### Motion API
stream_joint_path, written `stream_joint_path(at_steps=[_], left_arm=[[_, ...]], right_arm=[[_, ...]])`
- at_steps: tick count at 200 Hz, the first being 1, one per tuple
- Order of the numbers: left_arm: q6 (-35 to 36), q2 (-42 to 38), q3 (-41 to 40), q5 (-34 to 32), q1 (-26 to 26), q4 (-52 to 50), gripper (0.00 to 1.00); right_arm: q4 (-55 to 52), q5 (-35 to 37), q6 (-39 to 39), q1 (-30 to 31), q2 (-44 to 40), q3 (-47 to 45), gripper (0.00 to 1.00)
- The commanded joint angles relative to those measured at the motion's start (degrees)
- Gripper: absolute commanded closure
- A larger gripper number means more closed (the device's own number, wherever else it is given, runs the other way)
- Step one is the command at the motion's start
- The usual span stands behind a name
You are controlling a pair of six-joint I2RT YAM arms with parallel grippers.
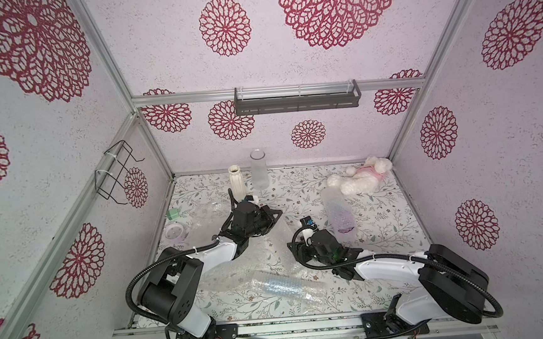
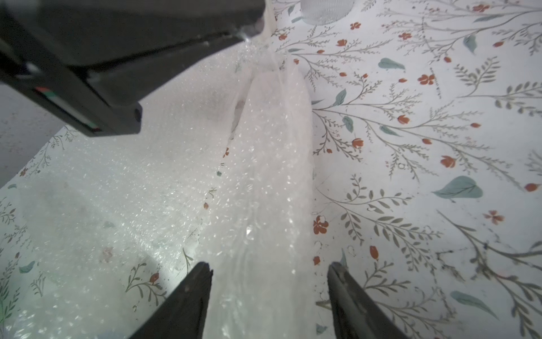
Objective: Unwrap the vase from the bubble wrap
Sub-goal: Unwrap the bubble wrap at the center of the board.
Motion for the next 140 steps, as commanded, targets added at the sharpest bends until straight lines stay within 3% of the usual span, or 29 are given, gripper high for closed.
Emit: stream_joint_path(at_steps=[1, 83, 140], left_arm=[[2.3, 1.5, 3.5, 1.1, -0.2, -2.7, 1.00], [4.1, 8.4, 12.0, 3.5, -1.4, -11.4, 1.00], [4.8, 8.9, 13.9, 3.3, -1.9, -13.0, 1.00]], right_arm=[[-0.1, 3.2, -1.8, -0.4, -3.8, -0.9, 0.30], [3.8, -5.8, -1.4, -4.7, -3.5, -2.5, 0.31], [5.8, -4.7, -0.2, -6.0, -0.9, -4.2, 0.36]])
